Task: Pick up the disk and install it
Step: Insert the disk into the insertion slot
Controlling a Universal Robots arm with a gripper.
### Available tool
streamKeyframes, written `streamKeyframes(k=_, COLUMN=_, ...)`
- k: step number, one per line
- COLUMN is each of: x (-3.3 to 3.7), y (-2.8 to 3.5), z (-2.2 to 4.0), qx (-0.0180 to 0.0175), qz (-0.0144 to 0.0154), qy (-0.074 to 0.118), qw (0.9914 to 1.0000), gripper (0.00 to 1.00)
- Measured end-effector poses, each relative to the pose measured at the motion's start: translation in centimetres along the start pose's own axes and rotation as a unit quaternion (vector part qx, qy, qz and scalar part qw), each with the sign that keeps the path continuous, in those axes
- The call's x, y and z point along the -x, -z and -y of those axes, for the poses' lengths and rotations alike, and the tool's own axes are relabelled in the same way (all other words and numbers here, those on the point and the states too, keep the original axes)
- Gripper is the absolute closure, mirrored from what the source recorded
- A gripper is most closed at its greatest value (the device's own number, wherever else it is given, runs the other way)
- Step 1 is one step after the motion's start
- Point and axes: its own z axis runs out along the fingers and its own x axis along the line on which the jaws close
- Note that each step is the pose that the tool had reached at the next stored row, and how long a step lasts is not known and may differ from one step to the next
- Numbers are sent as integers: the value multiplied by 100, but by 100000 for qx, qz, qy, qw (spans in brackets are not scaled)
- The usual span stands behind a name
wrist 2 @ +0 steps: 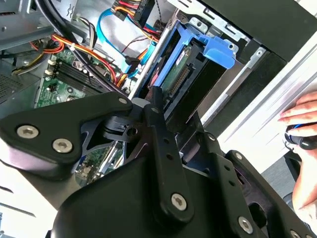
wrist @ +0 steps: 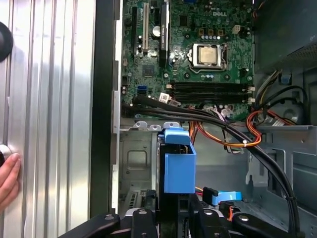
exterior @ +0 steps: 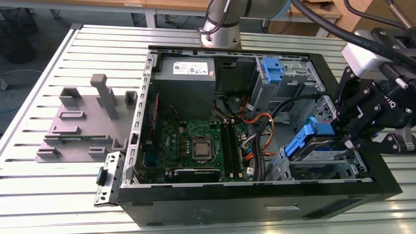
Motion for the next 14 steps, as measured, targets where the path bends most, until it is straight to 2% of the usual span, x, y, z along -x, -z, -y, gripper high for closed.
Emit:
streamKeyframes(k=6, x=-34, y=-104, z=2, qx=-4, qz=-63, qy=-9, qw=100000, gripper=65)
streamKeyframes(k=14, x=-35, y=-109, z=3, qx=-10, qz=-97, qy=-5, qw=100000, gripper=64)
